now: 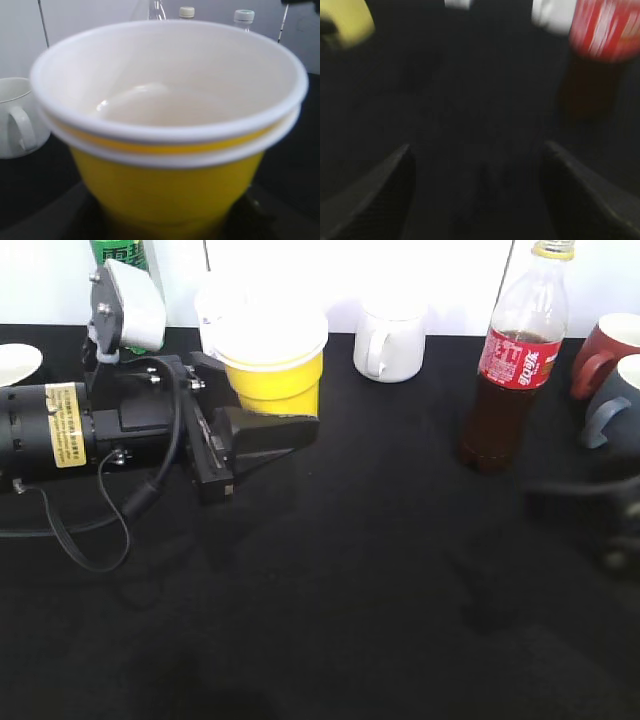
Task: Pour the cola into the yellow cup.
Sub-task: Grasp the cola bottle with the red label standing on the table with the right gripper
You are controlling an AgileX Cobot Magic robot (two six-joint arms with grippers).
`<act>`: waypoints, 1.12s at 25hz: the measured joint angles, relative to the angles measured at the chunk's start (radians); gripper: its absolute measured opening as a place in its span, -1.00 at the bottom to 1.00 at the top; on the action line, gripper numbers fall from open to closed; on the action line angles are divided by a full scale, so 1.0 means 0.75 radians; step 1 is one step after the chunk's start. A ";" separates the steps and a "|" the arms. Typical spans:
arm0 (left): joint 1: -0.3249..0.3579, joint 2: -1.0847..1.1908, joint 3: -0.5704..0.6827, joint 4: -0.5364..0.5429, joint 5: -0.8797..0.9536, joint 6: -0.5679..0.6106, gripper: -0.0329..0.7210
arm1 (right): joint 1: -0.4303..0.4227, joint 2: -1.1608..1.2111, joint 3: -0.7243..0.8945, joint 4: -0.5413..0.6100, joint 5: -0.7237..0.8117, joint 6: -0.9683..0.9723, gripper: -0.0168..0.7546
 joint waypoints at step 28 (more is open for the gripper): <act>0.000 0.000 0.000 0.002 0.029 -0.001 0.29 | 0.671 0.969 0.095 -0.589 -1.956 1.401 0.76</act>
